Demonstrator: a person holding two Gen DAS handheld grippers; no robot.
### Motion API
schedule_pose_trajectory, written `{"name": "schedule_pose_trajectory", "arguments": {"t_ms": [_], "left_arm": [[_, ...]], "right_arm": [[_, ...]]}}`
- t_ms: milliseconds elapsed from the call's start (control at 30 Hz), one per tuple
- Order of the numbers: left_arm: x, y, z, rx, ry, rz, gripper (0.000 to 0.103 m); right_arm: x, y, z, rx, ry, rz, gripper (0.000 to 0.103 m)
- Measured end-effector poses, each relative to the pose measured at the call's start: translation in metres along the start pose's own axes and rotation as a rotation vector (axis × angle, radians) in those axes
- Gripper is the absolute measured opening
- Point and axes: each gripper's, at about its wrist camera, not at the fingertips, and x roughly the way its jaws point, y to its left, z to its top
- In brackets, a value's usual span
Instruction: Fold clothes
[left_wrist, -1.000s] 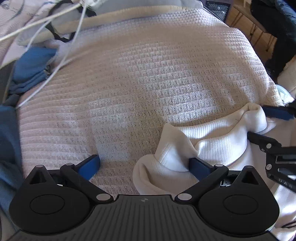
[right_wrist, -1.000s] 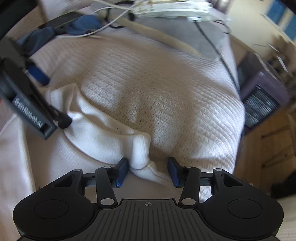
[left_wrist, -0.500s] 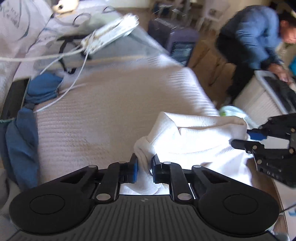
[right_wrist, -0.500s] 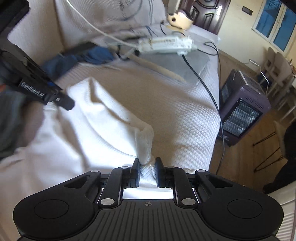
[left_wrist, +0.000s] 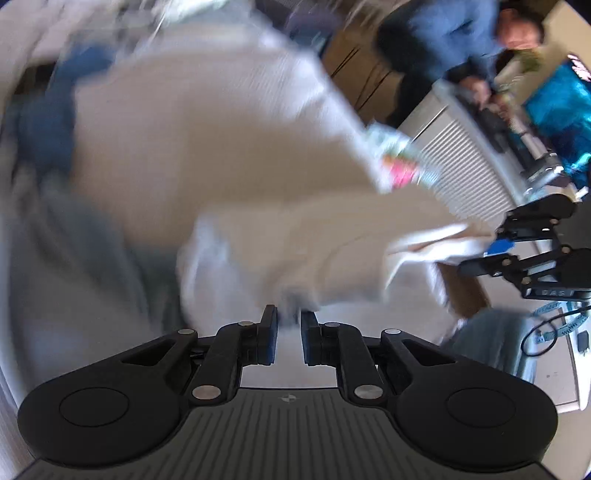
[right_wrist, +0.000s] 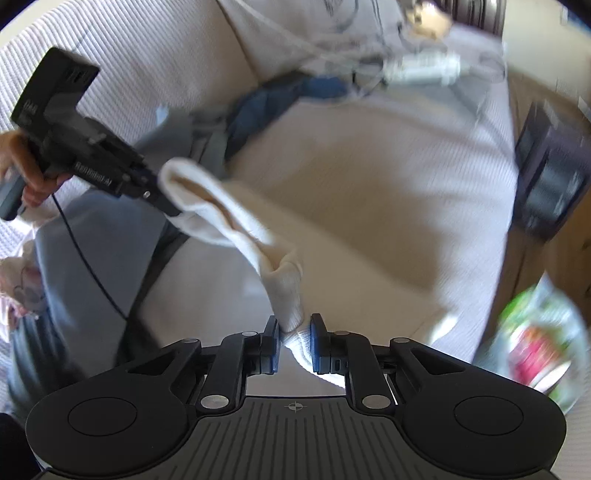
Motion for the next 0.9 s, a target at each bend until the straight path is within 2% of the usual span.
{"name": "schedule_pose_trajectory", "arguments": {"t_ms": [167,233,267,333,433,467,533,600,767,900], "left_arm": [[0.025,0.019,-0.04,-0.053,0.095,0.051,0.012],[0.024,0.023,-0.044,-0.076,0.088,0.042,0.012],[0.023,0.023,-0.044,-0.08,0.084,0.037,0.012],[0.021,0.021,-0.043,-0.072,0.078,0.027,0.017],[0.016,0.01,-0.044,-0.06,0.088,-0.005,0.039],[0.013,0.005,-0.043,-0.058,0.088,-0.022,0.042],[0.005,-0.004,-0.043,-0.055,0.073,-0.059,0.044],[-0.002,-0.012,-0.042,-0.05,0.056,-0.091,0.051],[-0.025,-0.032,-0.044,-0.009,-0.017,-0.1,0.056],[-0.036,-0.04,-0.045,0.016,-0.04,-0.119,0.06]], "right_arm": [[0.03,0.013,-0.018,0.019,0.124,0.03,0.022],[0.035,0.017,-0.02,0.023,0.154,0.044,0.026],[0.035,0.018,-0.02,0.026,0.161,0.049,0.031],[0.032,0.018,-0.019,0.035,0.15,0.05,0.035],[0.024,0.02,-0.019,0.049,0.132,0.053,0.045],[0.017,0.021,-0.024,0.05,0.121,0.056,0.049],[0.001,0.025,-0.031,0.051,0.087,0.06,0.051],[-0.015,0.028,-0.036,0.055,0.047,0.062,0.056],[-0.036,0.026,-0.031,0.112,-0.066,0.057,0.058],[-0.043,0.024,-0.023,0.146,-0.136,0.054,0.061]]}}
